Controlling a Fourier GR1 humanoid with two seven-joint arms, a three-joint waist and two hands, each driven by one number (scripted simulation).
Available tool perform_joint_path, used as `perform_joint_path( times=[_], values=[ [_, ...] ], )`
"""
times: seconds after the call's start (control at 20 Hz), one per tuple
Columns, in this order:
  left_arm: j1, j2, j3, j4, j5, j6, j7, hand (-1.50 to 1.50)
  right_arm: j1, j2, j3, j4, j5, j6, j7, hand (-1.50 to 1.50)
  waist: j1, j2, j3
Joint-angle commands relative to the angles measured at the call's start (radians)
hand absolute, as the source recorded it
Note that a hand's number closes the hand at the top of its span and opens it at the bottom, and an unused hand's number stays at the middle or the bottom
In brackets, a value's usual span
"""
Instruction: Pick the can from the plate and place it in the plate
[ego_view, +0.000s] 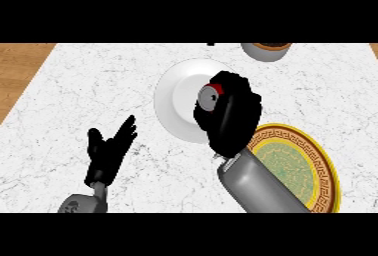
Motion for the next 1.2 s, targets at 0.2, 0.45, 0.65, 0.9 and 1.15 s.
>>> perform_joint_path(
  times=[0.2,0.45,0.65,0.9,1.15],
  values=[
    [0.011,0.019,0.021,0.008,0.01,-0.013,-0.008,0.0,-0.029,0.011,-0.087,0.18,0.049,-0.272,0.224,1.5,-0.017,0.006,0.001],
    [-0.003,0.018,0.036,0.006,0.006,0.003,-0.019,0.0,-0.087,0.011,-0.169,0.328,0.001,-0.382,0.154,1.5,-0.023,0.007,0.001],
    [-0.001,0.011,0.023,-0.01,0.012,-0.009,-0.011,0.0,-0.097,0.011,-0.272,0.408,-0.128,-0.352,0.145,1.5,-0.018,0.01,0.002],
    [0.014,0.012,0.009,-0.005,0.004,-0.023,-0.027,0.0,-0.209,0.012,-0.321,0.613,-0.407,-0.248,-0.012,-1.5,0.002,0.017,0.002],
    [-0.004,0.021,0.021,-0.051,0.012,-0.012,0.019,0.0,-0.164,0.012,-0.282,0.716,-0.595,-0.5,-0.244,-1.5,0.002,0.02,0.005]
  ],
)
